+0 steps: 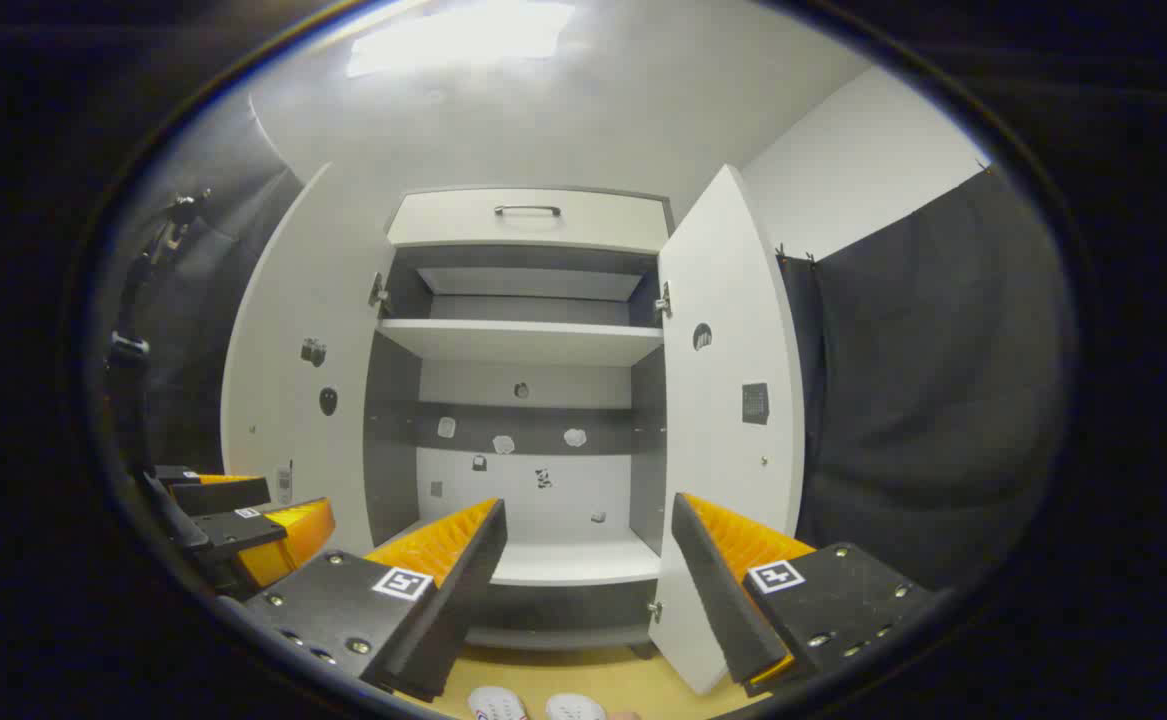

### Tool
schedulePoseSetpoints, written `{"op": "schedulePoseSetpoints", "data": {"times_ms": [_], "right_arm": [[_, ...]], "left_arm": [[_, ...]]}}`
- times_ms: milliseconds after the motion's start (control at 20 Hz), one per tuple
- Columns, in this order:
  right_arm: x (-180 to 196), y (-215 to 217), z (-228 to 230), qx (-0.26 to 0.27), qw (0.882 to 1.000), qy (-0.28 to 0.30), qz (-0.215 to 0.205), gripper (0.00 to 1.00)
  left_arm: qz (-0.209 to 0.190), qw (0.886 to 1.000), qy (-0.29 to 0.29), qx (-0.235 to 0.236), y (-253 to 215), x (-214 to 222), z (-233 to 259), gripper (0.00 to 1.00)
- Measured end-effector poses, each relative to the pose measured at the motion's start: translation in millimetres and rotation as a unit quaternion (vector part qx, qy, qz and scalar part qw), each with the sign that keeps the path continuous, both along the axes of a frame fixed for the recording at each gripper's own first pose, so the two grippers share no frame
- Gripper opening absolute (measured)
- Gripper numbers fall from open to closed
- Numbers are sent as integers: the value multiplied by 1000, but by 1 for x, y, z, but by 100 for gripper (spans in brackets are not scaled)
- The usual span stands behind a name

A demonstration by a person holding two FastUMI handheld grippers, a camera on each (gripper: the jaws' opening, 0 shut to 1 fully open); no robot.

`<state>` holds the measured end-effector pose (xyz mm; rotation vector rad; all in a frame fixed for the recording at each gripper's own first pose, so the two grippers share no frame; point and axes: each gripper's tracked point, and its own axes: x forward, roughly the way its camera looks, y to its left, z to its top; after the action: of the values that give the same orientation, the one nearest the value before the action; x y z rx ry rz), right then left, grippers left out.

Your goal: Grab one shoe with the right hand and put it into the shoe cabinet, grab the other shoe with the left hand and put it into the shoe cabinet; then close the right door with the right hand and the left door with the left hand.

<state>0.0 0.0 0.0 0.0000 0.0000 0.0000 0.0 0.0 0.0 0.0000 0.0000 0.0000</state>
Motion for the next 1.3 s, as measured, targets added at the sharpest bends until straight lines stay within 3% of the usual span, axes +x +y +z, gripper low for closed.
{"op": "schedulePoseSetpoints", "data": {"times_ms": [50, 800, 900, 950, 1050, 1300], "right_arm": [[-1, 1, -2, 0, 1000, 2, 1, 99], [1, 11, -22, -8, 1000, 17, -2, 99], [4, 7, -44, -13, 999, 38, -5, 94], [6, 4, -61, -19, 998, 55, -6, 99], [7, 0, -103, -37, 994, 99, -7, 99], [-8, 0, -224, -69, 972, 224, 10, 95]], "left_arm": [[3, 1000, -1, 1, 2, -2, 1, 98], [19, 1000, -9, 6, 21, -15, 3, 98], [23, 1000, -8, 5, 24, -17, 2, 98], [26, 1000, -6, 5, 27, -18, 1, 98], [29, 1000, -2, 6, 32, -20, -2, 98], [40, 999, 7, 10, 41, -26, -10, 96]]}}
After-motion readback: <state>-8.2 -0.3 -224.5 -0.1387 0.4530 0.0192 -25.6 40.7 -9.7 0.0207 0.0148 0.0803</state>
